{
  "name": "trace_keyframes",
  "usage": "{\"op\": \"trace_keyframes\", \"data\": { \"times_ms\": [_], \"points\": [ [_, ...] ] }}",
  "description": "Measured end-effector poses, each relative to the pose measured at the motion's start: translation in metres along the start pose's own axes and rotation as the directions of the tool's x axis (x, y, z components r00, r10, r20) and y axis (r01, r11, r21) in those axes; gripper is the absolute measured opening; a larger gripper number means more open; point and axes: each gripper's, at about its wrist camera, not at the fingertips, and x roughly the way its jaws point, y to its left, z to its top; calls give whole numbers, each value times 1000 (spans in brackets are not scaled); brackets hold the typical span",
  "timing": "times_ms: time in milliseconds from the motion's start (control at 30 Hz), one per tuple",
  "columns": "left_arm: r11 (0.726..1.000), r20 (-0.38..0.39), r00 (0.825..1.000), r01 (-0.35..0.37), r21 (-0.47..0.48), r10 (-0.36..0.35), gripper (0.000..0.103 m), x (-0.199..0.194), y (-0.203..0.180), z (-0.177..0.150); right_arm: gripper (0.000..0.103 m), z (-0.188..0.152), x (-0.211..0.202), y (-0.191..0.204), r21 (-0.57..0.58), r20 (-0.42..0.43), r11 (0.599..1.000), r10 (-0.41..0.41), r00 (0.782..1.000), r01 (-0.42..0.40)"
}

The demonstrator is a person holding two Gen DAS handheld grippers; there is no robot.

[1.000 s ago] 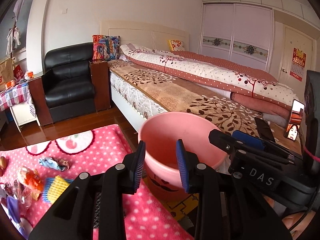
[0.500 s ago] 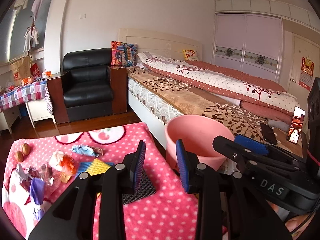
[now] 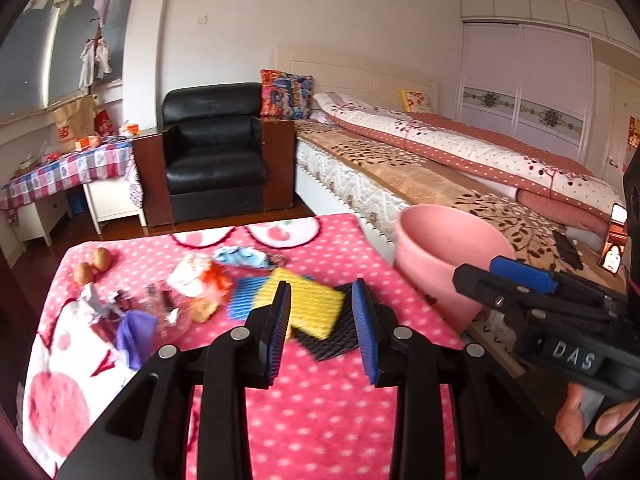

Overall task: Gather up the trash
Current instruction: 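Move both open tools back over the table items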

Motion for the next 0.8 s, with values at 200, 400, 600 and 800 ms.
{"op": "trace_keyframes", "data": {
  "times_ms": [200, 400, 600, 800],
  "points": [
    [993, -9, 994, -107, -41, 107, 32, -11, 46, -16, 55, -2, 27, 18, -27, -56, 999, 34, 998, -36],
    [973, -52, 979, -200, -111, 195, 32, -18, 100, -35, 55, -4, 55, 41, -55, -110, 995, 77, 991, -84],
    [956, -148, 973, -207, -210, 178, 32, -16, 143, -51, 55, -8, 77, 57, -72, -153, 991, 99, 983, -111],
    [950, -204, 970, -185, -252, 134, 32, -2, 150, -49, 55, -7, 93, 58, -62, -174, 992, 99, 980, -112]
  ]
}}
